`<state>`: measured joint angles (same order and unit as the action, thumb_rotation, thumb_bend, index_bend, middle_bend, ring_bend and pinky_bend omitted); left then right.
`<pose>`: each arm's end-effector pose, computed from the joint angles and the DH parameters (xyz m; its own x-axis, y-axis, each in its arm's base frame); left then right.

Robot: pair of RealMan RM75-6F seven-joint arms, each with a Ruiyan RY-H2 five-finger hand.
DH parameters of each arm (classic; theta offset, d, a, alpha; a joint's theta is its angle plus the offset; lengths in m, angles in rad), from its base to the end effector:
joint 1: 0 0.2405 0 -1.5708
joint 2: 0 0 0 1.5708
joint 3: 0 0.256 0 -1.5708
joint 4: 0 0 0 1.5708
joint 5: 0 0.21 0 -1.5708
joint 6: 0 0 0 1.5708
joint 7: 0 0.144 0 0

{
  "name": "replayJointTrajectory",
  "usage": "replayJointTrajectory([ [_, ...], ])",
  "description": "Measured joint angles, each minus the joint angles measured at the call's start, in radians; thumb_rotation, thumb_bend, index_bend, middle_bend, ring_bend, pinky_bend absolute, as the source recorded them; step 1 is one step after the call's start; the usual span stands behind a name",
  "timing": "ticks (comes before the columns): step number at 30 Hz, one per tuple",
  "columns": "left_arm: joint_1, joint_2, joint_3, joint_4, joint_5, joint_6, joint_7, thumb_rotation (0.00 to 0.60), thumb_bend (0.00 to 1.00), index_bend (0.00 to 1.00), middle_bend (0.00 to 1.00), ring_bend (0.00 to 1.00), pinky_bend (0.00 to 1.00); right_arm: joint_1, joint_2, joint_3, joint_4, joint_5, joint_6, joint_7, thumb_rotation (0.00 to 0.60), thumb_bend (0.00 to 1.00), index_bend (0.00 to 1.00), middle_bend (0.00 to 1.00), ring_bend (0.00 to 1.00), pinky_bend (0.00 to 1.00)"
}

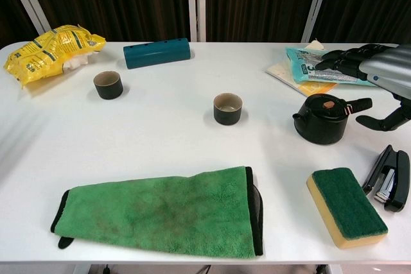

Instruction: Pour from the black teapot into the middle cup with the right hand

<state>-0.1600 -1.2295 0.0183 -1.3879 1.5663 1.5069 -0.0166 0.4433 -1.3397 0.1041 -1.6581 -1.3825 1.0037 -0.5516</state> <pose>-0.3256 0.1941 0.1343 0.4912 0.0036 0.8710 0.8631 -0.1367 -0.4862 -0.2160 -0.2671 0.0316 0.6876 -0.1897 0.7009 -0.7020 -0.4205 0.5748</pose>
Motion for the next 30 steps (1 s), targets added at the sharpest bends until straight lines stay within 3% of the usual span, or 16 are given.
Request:
replayJointTrajectory([
  [18, 0.004, -0.002, -0.014, -0.003, 0.003, -0.007, 0.006, 0.440, 0.06, 0.09, 0.09, 0.03, 0.18, 0.059, 0.006, -0.016, 0.027, 0.055, -0.034, -0.031, 0.600, 0.33, 0.00, 0.00, 0.00, 0.00],
  [30, 0.003, -0.004, -0.022, 0.010, -0.002, -0.019, -0.011, 0.439, 0.07, 0.09, 0.09, 0.03, 0.18, 0.148, -0.004, 0.004, 0.028, 0.188, -0.101, -0.154, 0.600, 0.34, 0.00, 0.00, 0.00, 0.00],
])
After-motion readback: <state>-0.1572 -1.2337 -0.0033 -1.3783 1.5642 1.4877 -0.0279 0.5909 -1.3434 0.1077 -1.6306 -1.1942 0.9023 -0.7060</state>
